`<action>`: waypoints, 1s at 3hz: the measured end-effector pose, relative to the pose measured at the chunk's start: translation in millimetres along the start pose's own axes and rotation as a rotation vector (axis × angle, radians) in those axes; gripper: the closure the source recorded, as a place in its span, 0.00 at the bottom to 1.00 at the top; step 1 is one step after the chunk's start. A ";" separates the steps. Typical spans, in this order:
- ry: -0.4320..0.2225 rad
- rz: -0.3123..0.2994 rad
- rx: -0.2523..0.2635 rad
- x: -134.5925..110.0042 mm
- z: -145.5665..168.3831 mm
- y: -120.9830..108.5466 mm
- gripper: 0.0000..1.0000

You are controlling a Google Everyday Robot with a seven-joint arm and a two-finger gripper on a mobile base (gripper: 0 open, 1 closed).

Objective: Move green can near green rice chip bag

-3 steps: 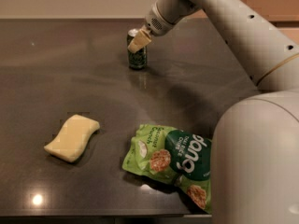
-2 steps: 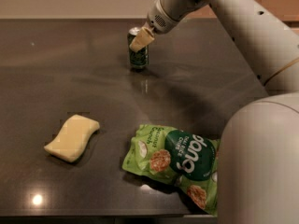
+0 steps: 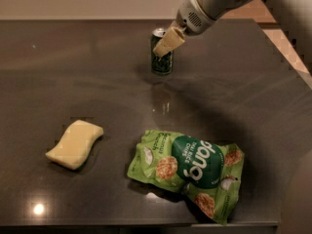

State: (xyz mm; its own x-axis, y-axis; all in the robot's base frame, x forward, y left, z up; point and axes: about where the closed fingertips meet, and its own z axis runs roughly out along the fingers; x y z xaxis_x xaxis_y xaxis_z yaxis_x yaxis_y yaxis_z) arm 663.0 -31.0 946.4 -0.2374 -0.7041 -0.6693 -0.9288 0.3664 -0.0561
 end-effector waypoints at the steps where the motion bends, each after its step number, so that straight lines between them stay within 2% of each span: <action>1: -0.012 0.023 0.003 28.8 -33.2 23.4 1.00; 2: -0.007 0.027 -0.016 53.3 -51.4 50.6 1.00; 3: 0.014 0.017 -0.057 73.5 -51.4 79.1 1.00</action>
Offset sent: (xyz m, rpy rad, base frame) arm -0.1196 -0.0774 -0.0050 0.0164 0.0453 -0.0030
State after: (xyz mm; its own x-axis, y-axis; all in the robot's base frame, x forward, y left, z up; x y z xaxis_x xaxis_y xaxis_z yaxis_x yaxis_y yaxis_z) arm 557.5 -85.0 930.8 -0.2567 -0.7066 -0.6595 -0.9391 0.3436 -0.0026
